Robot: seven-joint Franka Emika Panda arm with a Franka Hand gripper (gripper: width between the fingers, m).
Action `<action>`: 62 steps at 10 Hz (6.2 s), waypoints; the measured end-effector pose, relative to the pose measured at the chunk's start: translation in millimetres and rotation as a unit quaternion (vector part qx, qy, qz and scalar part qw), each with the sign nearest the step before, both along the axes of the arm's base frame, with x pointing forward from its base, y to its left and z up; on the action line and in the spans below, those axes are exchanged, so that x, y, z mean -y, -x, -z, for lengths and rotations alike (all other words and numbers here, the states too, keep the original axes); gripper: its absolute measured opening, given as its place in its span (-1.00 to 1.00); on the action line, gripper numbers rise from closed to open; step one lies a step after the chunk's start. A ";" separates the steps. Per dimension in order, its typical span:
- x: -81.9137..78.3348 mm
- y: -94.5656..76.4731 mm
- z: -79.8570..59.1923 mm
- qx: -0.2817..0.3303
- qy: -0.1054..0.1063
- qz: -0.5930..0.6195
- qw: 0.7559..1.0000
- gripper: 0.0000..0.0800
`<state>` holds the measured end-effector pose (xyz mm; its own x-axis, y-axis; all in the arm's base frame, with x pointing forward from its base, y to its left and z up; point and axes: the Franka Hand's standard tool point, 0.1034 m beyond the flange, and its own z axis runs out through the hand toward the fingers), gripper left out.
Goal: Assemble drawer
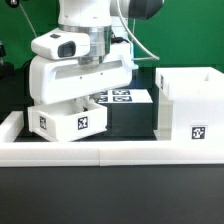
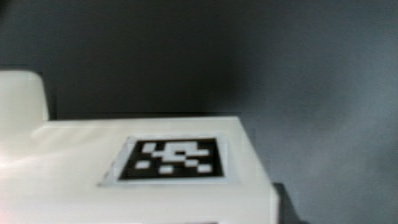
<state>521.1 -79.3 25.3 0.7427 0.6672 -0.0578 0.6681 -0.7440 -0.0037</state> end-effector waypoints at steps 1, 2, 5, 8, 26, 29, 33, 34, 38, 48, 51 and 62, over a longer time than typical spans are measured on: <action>0.6 0.2 0.1 -0.001 -0.001 -0.031 1.000 -0.89; 1.5 0.5 0.4 -0.003 -0.003 -0.072 0.997 -0.89; -4.1 -2.3 -0.3 -0.013 -0.002 -0.216 0.976 -0.89; -2.9 -5.2 -1.0 -0.011 0.002 -0.294 0.956 -0.89; -32.6 -8.4 7.2 -0.023 -0.003 -0.382 0.924 -0.89; -40.6 -14.2 8.7 -0.002 0.002 -0.388 0.922 -0.89; -46.7 -13.9 12.3 0.009 0.006 -0.398 0.917 -0.89; -53.1 -13.7 13.3 0.007 0.007 -0.405 0.914 -0.89; -70.6 -15.5 12.5 0.005 0.010 -0.422 0.906 -0.89; -75.5 -21.5 10.7 0.007 0.010 -0.413 0.911 -0.89; -75.6 -20.2 12.4 0.004 0.009 -0.409 0.912 -0.89; -86.5 -18.8 13.4 0.006 0.007 -0.367 0.930 -0.89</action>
Offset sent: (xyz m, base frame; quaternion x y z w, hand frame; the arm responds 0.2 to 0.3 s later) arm 0.0068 0.0151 0.0007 0.0284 0.0037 -0.2234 0.9743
